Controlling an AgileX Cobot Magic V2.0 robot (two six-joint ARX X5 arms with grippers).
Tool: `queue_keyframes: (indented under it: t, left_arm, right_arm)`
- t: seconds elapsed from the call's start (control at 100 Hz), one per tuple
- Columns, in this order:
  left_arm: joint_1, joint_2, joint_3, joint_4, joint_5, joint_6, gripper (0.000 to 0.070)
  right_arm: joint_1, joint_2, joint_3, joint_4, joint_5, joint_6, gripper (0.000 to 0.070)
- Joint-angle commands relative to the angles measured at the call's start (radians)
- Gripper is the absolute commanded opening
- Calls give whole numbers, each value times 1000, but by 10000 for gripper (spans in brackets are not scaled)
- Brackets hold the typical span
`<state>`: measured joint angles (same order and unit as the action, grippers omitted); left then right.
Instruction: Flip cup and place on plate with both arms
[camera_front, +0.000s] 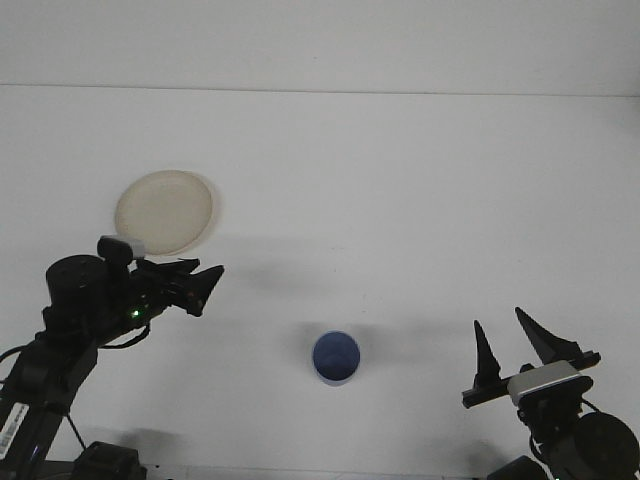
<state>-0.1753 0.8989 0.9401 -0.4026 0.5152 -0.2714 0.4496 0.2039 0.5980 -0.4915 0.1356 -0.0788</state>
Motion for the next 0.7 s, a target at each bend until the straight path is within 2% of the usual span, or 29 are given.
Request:
queue_keyframes:
  t: [0.0,0.29,0.52,0.69]
  left_arm:
    - [-36,54,47,-24,10,54,508]
    - [-244,303,244,-249,3,177,505]
    - [-406,485,404,-416,-108,267,505]
    - [-504,597,483,-458,-137,301,505]
  right_arm:
    - [1,-10,-4,-12,4,4,398]
    - [1,-13,-10,-34,3,4,398]
    - [1,-13,-10,-34,-4,4,398]
    - [1,-13,-10,-34,-5,4,398]
